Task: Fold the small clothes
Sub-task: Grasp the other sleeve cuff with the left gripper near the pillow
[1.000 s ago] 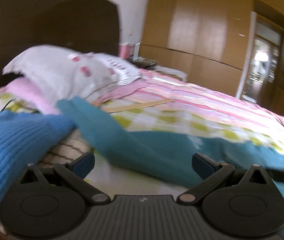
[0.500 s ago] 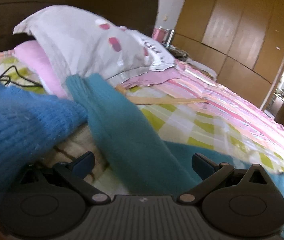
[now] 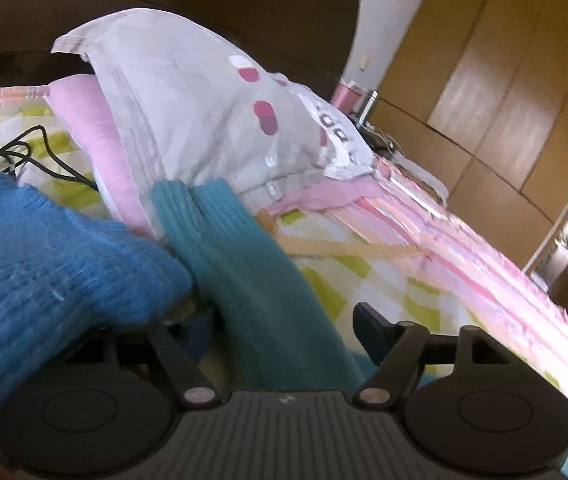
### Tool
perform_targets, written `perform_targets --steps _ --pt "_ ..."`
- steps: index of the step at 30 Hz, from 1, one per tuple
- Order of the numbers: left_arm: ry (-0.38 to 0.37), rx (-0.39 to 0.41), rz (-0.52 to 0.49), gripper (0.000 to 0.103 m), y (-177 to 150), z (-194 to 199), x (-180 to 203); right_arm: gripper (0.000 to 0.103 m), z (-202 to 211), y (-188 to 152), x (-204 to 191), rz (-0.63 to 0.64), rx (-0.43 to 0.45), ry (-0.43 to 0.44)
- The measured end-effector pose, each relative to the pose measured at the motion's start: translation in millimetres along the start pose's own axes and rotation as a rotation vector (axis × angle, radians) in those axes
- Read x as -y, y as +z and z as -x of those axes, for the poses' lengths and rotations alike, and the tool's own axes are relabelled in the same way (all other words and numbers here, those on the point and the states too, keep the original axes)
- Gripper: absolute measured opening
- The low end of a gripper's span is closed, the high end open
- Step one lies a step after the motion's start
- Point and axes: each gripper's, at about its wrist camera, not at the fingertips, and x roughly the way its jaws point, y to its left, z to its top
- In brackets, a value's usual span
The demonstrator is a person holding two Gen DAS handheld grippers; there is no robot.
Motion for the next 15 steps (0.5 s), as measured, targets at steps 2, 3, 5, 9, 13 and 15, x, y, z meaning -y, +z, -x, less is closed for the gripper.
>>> perform_targets --steps 2,3,5,9,13,15 --pt "0.015 0.011 0.000 0.079 1.3 -5.3 1.0 0.017 0.3 0.7 0.0 0.002 0.000 -0.002" --pt "0.019 0.014 -0.002 0.079 1.9 -9.0 1.9 0.017 0.0 1.3 -0.3 0.002 0.000 -0.002" --pt "0.034 0.012 -0.016 0.069 2.7 -14.0 5.3 0.017 -0.8 1.8 -0.9 0.000 0.003 0.001" --pt "0.029 0.023 -0.051 0.039 3.7 -9.8 9.2 0.017 0.2 0.0 2.3 -0.024 0.008 0.025" --pt "-0.013 0.061 -0.086 0.021 7.8 6.4 17.1 0.014 2.7 -4.6 9.4 -0.053 0.012 0.042" --pt "-0.047 0.086 -0.114 0.020 10.3 17.0 28.0 0.014 5.7 -7.1 14.2 -0.069 0.017 0.048"
